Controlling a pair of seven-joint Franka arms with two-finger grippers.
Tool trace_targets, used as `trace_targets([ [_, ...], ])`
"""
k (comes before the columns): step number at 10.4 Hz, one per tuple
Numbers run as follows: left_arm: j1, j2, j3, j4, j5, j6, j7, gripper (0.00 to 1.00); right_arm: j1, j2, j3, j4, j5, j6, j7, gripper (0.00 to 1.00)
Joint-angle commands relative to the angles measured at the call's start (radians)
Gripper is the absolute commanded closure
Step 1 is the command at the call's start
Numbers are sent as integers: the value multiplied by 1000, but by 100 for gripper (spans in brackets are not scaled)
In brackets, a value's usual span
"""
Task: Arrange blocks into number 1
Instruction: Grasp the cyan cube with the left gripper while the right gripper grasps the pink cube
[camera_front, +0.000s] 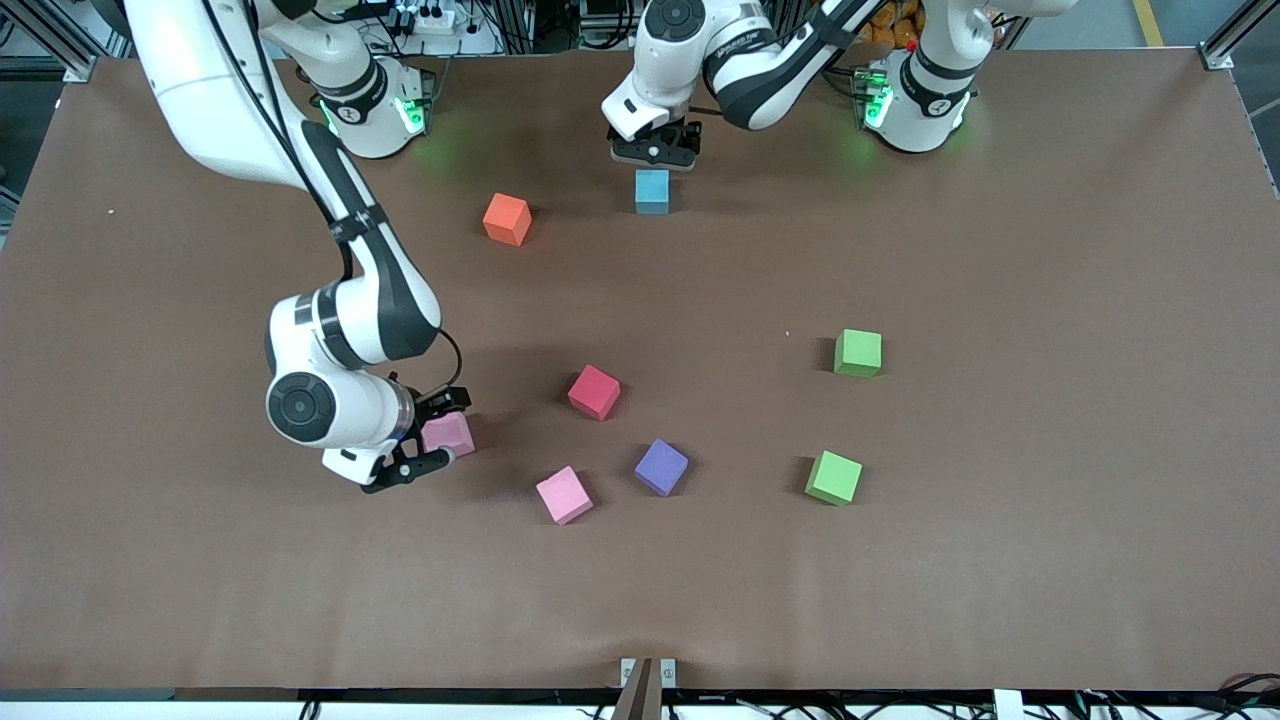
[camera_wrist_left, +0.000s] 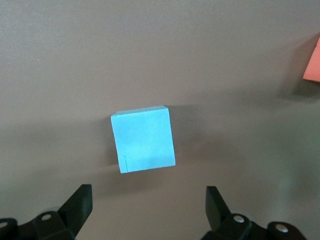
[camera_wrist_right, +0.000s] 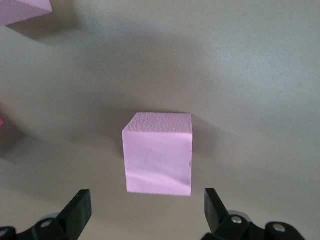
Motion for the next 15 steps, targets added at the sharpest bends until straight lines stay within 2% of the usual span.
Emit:
trace_targets([
  [1,-18,56,34,6,70,24,-17,0,6,32,-1,17,-7,49,-64,0],
  [3,-54,86,87,11,71,41,-31,0,27,47,-3,2,-9,104,-58,0],
  [6,-109,150,150,49,71,49,-86,0,18,61,-3,-2,-10,114,-64,0],
  [12,-152,204,196,78,106,63,-116,0,17,66,-5,-38,-24,148,-56,0],
  [13,-153,210,196,77,107,63,-120,10,15,66,-5,-45,-24,152,-56,0],
  [14,-160,210,196,75,108,63,-131,42,9,66,-5,-48,-23,157,-62,18],
  [15,-161,213,196,75,111,63,-152,70,-2,66,-3,-55,-19,160,-64,64],
])
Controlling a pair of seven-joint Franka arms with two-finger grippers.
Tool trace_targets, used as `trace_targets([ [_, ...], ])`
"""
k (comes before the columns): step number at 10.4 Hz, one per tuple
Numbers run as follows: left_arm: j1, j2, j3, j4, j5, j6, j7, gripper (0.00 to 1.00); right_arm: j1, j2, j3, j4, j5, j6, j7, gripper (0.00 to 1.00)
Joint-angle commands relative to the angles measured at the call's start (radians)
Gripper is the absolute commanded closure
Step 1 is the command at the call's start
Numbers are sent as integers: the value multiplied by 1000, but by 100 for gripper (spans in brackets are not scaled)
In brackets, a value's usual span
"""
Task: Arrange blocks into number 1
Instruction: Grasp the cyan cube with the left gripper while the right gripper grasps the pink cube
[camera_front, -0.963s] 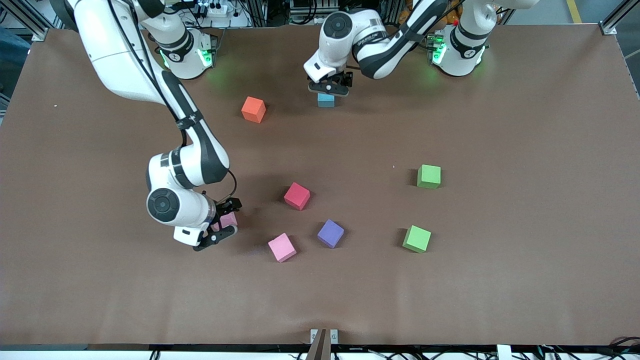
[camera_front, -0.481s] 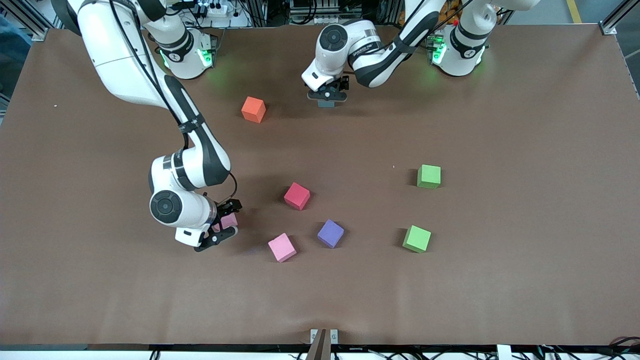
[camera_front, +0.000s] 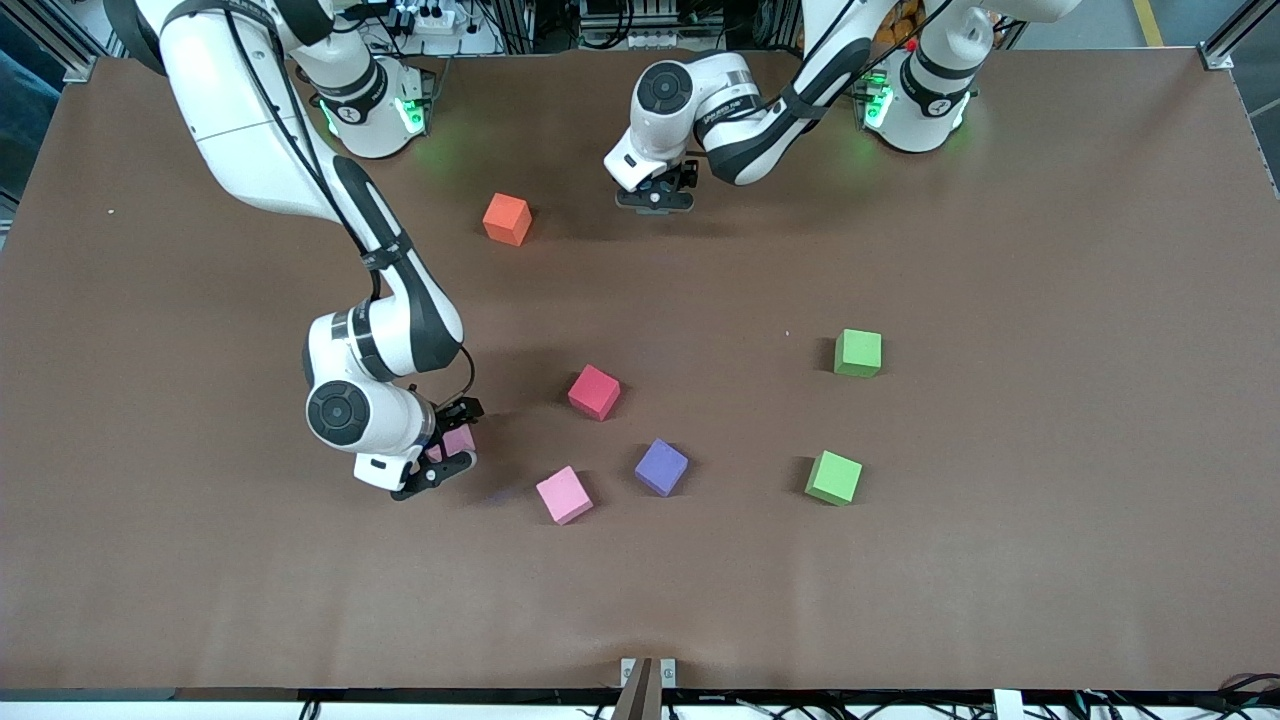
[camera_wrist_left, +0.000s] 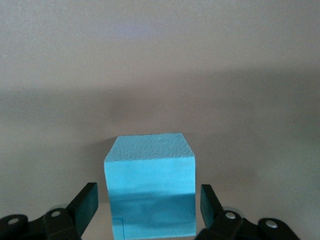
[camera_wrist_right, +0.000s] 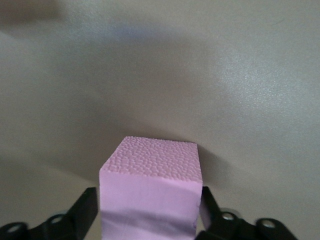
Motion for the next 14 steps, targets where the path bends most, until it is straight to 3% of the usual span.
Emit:
trace_targets([
  [1,-33,12,10,12,40,11,-89,100,-20,-20,7,-36,-7,16,-11,91],
  [8,-78,14,5,1,41,14,-192,100,-51,-301,4,-53,1,-303,76,95],
  [14,-85,12,-21,-14,43,14,-233,97,70,-347,16,-90,9,-329,279,94],
])
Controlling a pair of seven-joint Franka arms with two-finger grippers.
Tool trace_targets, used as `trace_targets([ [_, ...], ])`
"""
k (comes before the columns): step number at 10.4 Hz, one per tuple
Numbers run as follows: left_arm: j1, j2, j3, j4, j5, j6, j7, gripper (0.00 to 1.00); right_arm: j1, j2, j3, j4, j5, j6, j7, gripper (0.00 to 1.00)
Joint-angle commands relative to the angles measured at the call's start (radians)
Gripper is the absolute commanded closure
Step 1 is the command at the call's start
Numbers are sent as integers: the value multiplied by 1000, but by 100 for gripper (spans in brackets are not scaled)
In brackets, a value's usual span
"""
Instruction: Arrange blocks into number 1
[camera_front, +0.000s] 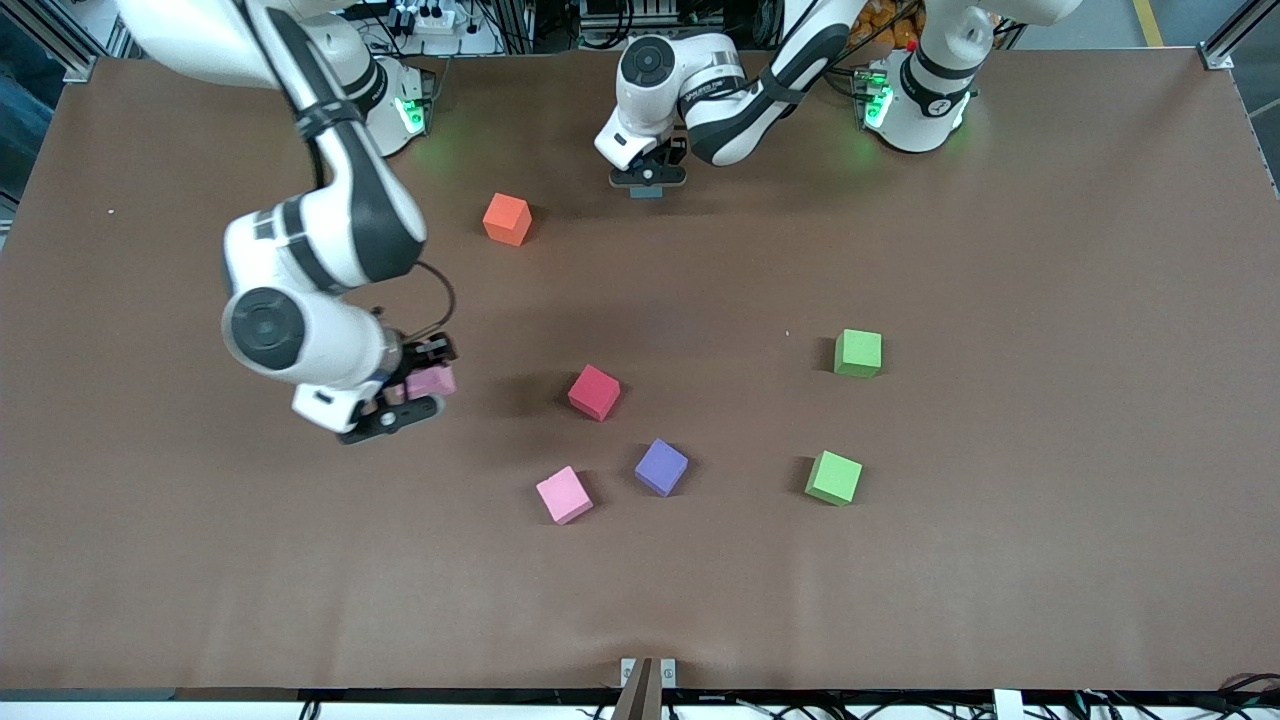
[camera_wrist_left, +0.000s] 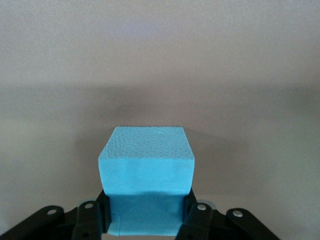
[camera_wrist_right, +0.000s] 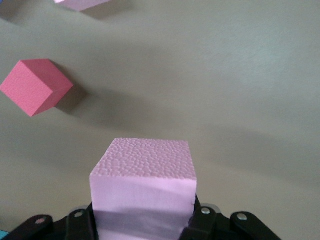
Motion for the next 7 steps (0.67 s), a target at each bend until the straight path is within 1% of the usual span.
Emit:
trace_targets([
  [1,-6,13,-7,-18,27,13,-49,45,5,-55,0,-94,21,27,30,94],
  [2,-6,11,-7,-18,27,13,-49,0,6,-80,1,-145,27,62,30,94],
  [3,-6,10,-9,-16,27,13,-51,0,9,-98,3,-192,27,94,30,94],
  [5,-1,-1,-12,-15,27,13,-66,0,28,-108,3,-210,29,97,59,94],
  [7,41,-59,-46,-9,25,3,-92,0,75,-109,1,-217,29,106,138,93],
])
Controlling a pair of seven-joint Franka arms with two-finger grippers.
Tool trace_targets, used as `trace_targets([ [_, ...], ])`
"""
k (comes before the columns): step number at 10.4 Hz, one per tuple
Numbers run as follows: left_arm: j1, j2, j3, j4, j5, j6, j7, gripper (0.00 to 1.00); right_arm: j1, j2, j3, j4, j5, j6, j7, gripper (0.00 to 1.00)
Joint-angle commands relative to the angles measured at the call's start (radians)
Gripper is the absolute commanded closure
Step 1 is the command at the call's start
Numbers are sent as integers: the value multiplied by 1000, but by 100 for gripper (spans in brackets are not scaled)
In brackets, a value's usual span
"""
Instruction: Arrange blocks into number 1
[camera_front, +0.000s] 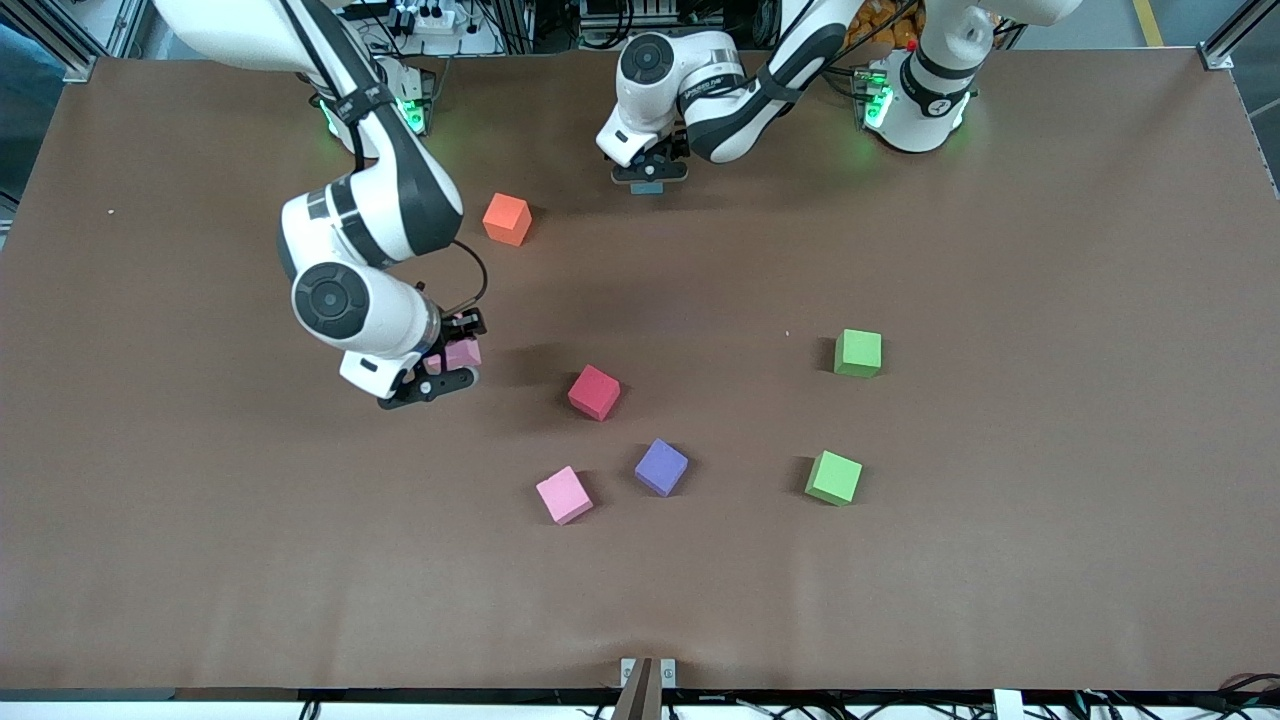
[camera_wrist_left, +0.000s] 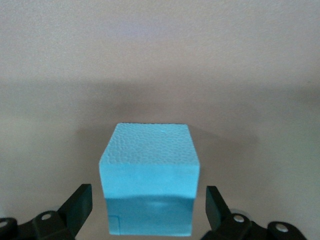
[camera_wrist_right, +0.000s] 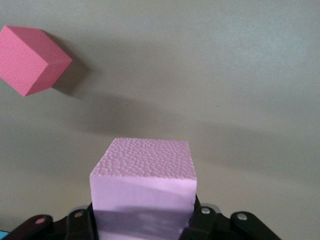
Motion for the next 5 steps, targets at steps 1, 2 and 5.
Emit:
trace_targets([
  [1,71,-92,-55,1,25,-32,-47,0,57,-42,-2,-48,15,24,91,93],
  [2,120,-150,-87,1,27,-85,-30,0,72,-43,-1,-51,15,24,136,93],
  [5,340,-271,-201,4,25,-196,70,0,123,-40,-1,-54,16,50,233,93],
])
